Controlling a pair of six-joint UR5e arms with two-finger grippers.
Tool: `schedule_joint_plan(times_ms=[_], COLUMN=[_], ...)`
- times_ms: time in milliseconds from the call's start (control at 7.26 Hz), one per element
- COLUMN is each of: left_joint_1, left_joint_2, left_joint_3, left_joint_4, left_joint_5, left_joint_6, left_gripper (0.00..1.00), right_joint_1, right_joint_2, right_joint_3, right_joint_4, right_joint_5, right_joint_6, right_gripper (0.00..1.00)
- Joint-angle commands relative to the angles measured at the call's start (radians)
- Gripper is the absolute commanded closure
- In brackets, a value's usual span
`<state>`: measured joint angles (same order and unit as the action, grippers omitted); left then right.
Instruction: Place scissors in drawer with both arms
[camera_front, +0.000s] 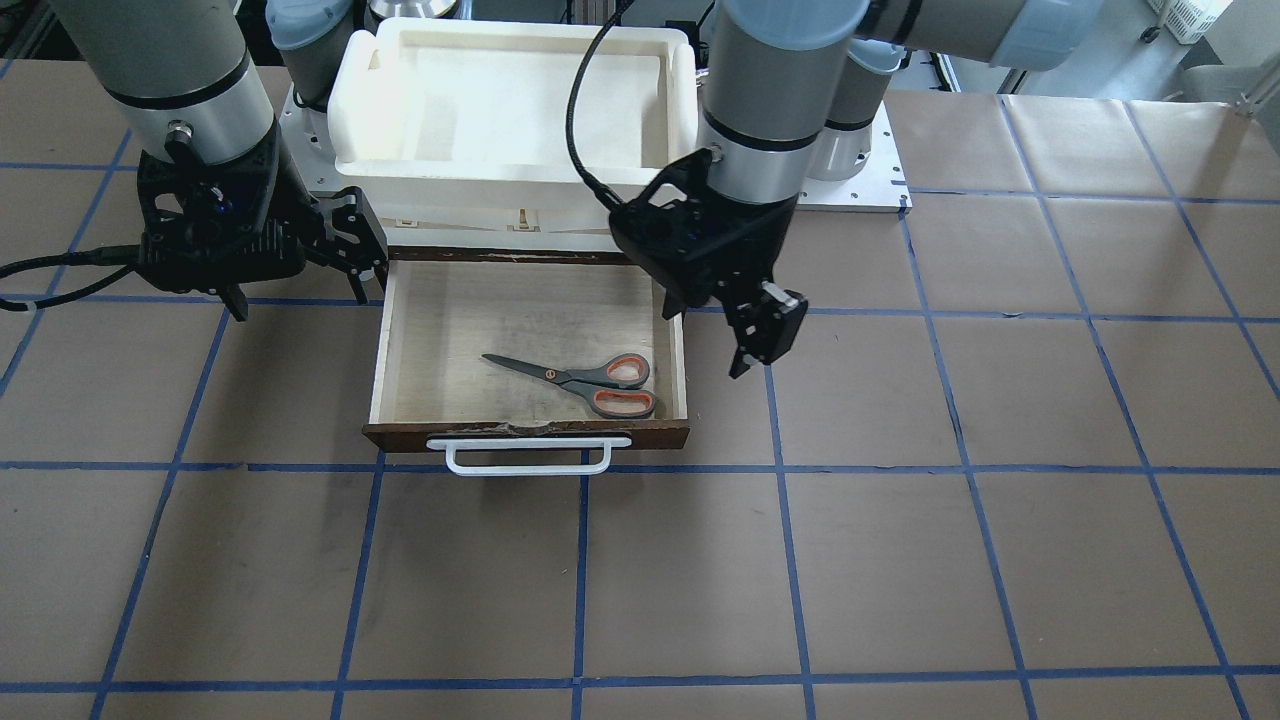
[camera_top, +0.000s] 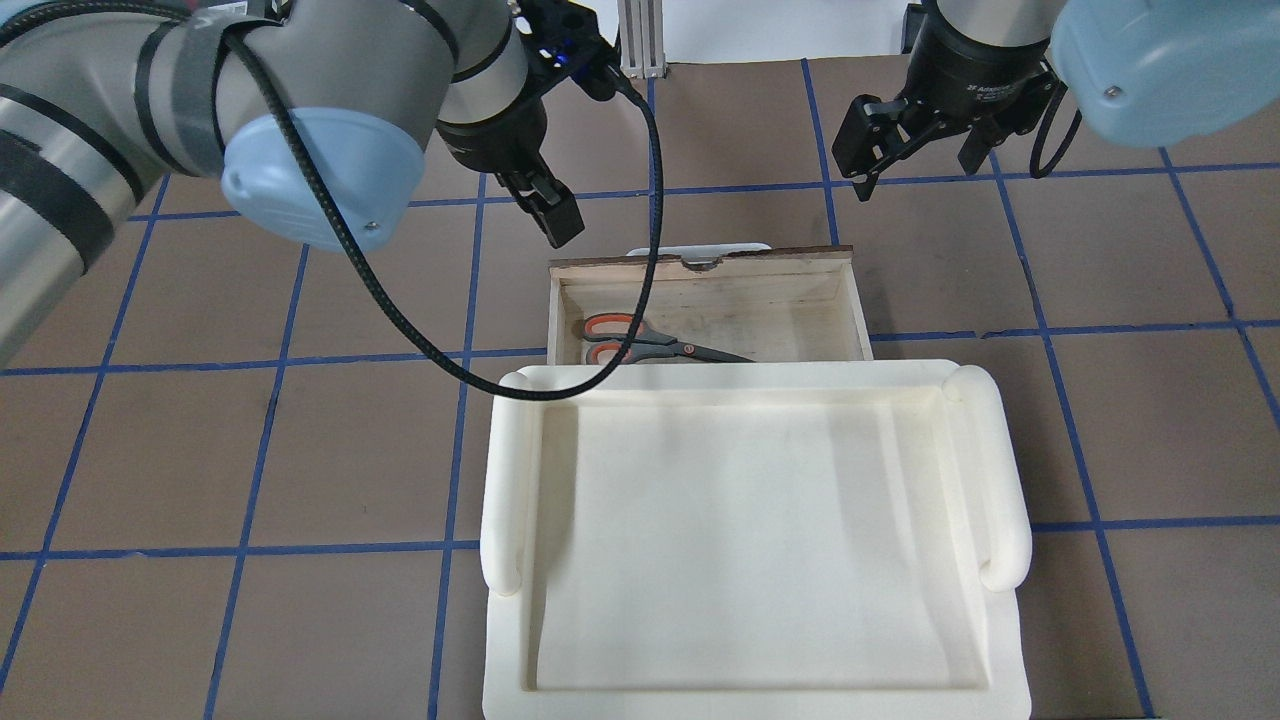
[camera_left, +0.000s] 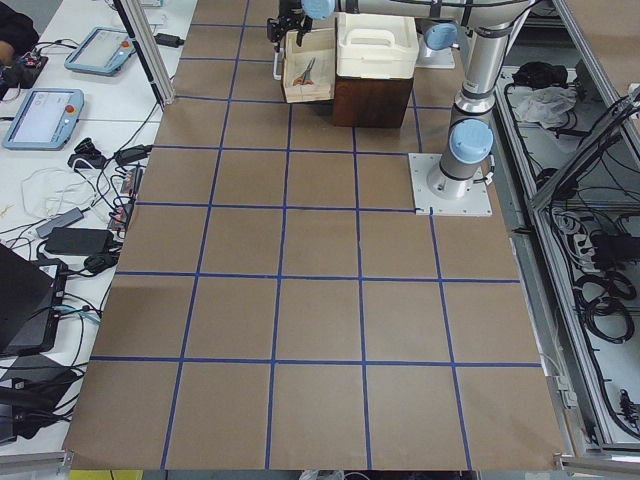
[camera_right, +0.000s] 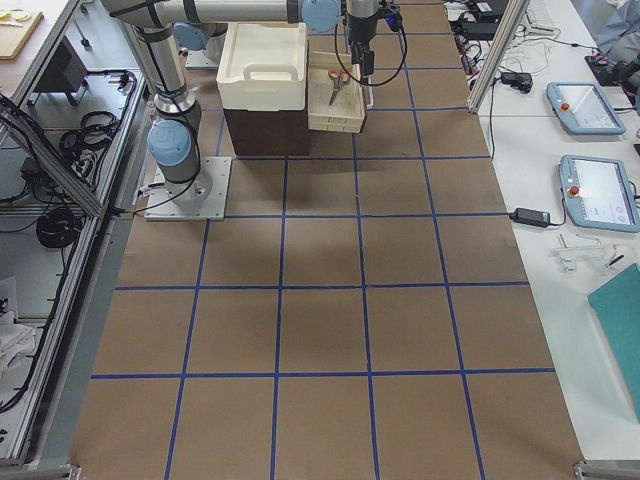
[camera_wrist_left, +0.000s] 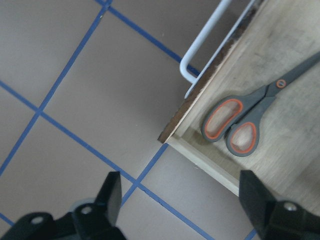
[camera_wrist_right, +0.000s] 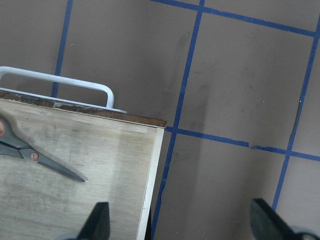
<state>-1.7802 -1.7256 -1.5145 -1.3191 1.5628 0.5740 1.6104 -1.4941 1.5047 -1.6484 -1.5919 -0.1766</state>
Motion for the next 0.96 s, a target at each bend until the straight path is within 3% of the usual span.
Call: schedule_joint_plan(times_ms=[0, 275, 551, 826], left_joint_1=[0.129, 0.195, 0.278, 0.280], left_joint_2=[0.041, 0.055, 0.078, 0.092], left_joint_3=[-0.001, -0.001, -0.010, -0.021], left_joint_4=[-0.049, -0.104, -0.143, -0.153], left_joint_5=[0.002, 0.008, 0.010, 0.014], left_joint_6=[-0.268, -0.364, -0.414, -0.457], left_gripper=[0.00, 0.00, 0.00, 0.00], right_joint_1=[0.002, 0.000, -0.003, -0.001], right_joint_2=[-0.041, -0.078, -0.090, -0.094], right_joint_3=[0.000, 0.002, 0.018, 0.017], right_joint_4=[0.015, 0.015, 0.096, 0.093], right_joint_5=[0.001, -0.005, -0.002, 0.003], right_joint_6=[0.006, 0.000, -0.023, -0.020], right_gripper=[0.00, 0.00, 0.00, 0.00])
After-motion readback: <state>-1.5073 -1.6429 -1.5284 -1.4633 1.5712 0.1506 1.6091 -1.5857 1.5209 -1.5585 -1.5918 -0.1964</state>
